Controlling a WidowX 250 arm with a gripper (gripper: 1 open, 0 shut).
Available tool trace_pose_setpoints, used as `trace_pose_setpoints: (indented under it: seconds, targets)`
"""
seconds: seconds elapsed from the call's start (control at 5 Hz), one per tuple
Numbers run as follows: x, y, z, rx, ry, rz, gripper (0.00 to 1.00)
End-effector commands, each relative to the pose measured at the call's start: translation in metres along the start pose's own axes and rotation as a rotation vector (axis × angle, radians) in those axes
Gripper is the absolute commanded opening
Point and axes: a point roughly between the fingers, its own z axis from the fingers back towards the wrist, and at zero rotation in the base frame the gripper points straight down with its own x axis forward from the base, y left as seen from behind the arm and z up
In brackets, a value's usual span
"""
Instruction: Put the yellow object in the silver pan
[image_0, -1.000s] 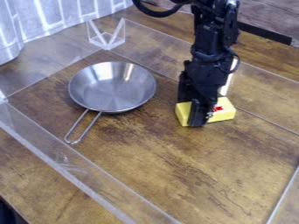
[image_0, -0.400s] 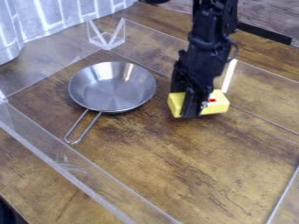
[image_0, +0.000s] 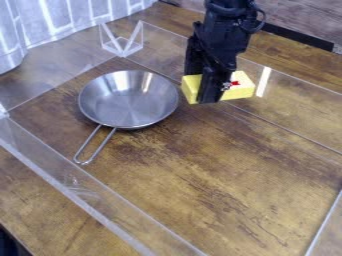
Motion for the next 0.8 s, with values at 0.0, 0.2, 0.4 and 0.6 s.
trace_pose_setpoints:
  seconds: [0.0, 0.2, 0.4, 0.6]
  targets:
    - [-0.011, 0.014, 0.051, 0.072, -0.094, 0.038, 0.0]
    - [-0.028, 0.02, 0.067, 0.088, -0.09, 0.064, 0.0]
    - [-0.05, 0.028, 0.068, 0.089, -0.084, 0.101, 0.0]
    - [-0.066, 0.035, 0.066, 0.087, -0.069, 0.136, 0.0]
